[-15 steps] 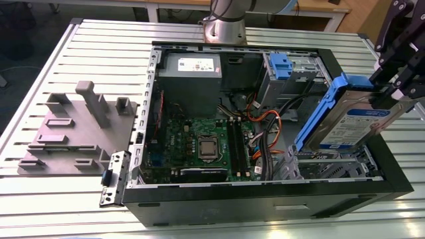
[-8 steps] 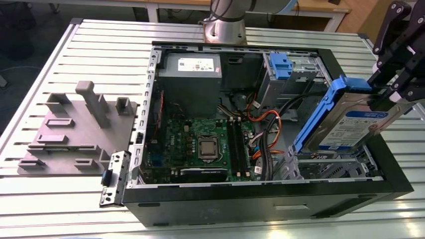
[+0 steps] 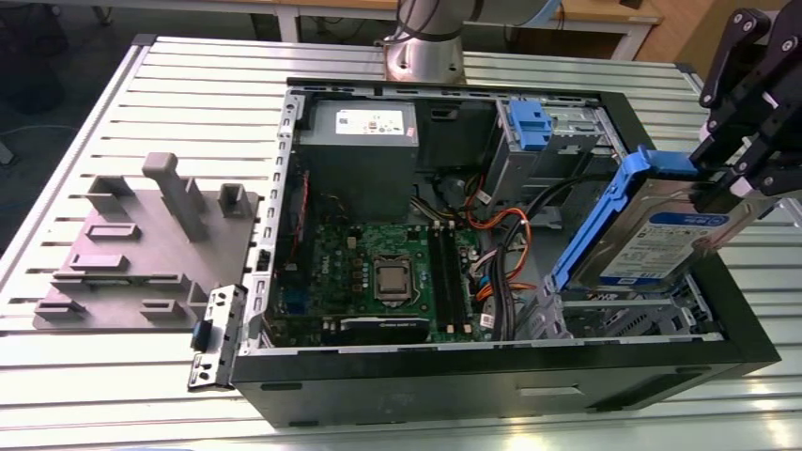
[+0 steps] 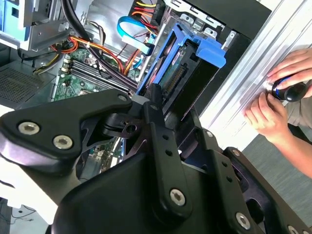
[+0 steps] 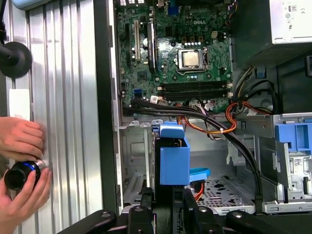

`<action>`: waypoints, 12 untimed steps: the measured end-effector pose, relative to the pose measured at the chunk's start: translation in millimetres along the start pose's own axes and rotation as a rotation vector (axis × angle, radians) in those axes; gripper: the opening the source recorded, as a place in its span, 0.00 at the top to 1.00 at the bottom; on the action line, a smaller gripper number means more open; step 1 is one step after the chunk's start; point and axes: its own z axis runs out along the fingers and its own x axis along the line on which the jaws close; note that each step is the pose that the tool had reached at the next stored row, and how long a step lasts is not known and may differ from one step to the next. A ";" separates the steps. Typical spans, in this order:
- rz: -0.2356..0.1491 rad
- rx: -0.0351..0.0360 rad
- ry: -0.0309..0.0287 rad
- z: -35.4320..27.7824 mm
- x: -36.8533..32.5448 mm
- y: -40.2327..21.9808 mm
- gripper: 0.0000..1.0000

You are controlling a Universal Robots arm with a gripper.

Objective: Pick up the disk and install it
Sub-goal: 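Insert the disk into the insertion slot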

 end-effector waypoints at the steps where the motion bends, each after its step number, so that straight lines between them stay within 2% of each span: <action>1: 0.000 0.0000 0.0001 0.0 0.0 -0.1 0.65; 6: 0.000 0.0000 -0.0003 1.5 -0.1 -1.1 0.65; 12: 0.000 0.0000 -0.0003 11.8 -0.1 -1.4 0.65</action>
